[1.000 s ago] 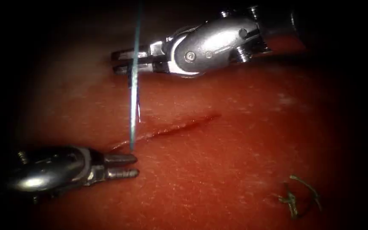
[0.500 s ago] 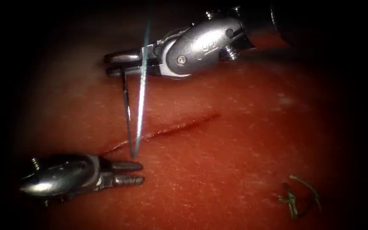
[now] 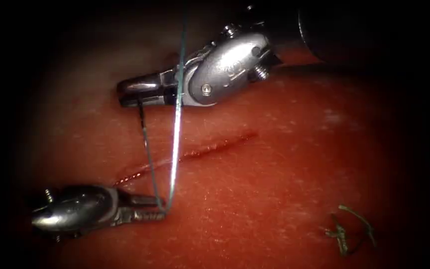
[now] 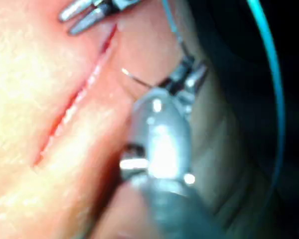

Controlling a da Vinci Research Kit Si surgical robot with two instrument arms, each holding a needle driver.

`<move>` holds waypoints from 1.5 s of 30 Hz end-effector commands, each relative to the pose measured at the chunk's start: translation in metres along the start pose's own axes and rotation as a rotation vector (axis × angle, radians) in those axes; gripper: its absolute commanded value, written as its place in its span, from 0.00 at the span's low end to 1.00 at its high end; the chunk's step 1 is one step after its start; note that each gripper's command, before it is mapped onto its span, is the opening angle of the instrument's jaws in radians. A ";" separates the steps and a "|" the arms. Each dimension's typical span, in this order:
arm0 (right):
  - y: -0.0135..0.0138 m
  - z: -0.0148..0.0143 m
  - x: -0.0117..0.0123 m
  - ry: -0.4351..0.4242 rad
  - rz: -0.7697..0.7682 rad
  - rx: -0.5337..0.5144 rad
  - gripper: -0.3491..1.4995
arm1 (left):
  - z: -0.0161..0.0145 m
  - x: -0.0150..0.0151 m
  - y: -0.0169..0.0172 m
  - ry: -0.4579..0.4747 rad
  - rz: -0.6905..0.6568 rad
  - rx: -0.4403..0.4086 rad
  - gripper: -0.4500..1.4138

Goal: Wound Closure

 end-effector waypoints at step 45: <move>-0.0055 0.0014 -0.0047 0.010 -0.221 0.079 0.00 | 0.0004 -0.0008 0.0004 -0.010 -0.001 -0.005 0.18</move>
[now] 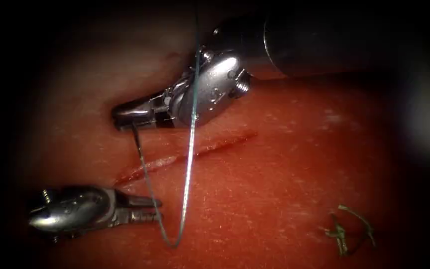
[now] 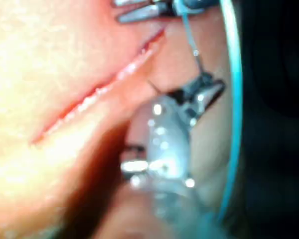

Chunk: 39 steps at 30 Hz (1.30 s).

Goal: Wound Closure

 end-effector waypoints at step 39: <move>-0.0003 0.0008 -0.0014 -0.084 0.390 -0.079 0.00 | 0.0019 -0.0021 -0.0008 -0.031 0.005 0.006 0.18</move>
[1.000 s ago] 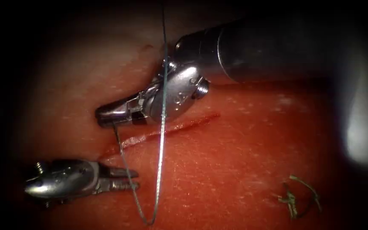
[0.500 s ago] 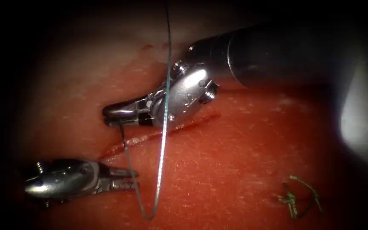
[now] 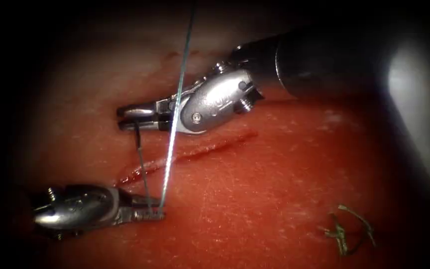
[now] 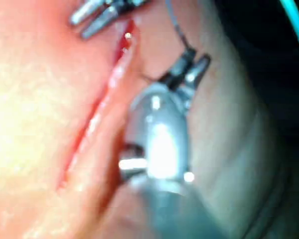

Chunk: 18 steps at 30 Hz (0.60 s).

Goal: Wound Closure

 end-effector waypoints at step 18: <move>0.0013 0.0006 -0.0011 -0.054 0.303 0.006 0.00 | 0.0012 -0.0027 -0.0010 -0.036 -0.017 0.008 0.18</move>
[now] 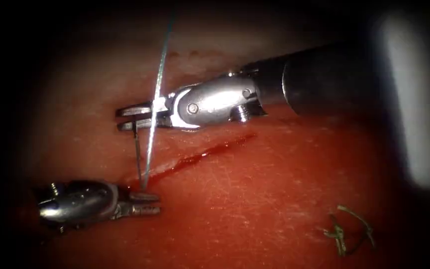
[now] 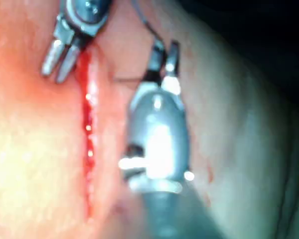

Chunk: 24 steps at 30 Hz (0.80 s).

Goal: Wound Closure

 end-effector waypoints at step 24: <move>0.0016 0.0019 -0.0026 -0.040 0.495 0.031 0.00 | 0.0005 -0.0008 0.0004 -0.027 0.001 0.001 0.18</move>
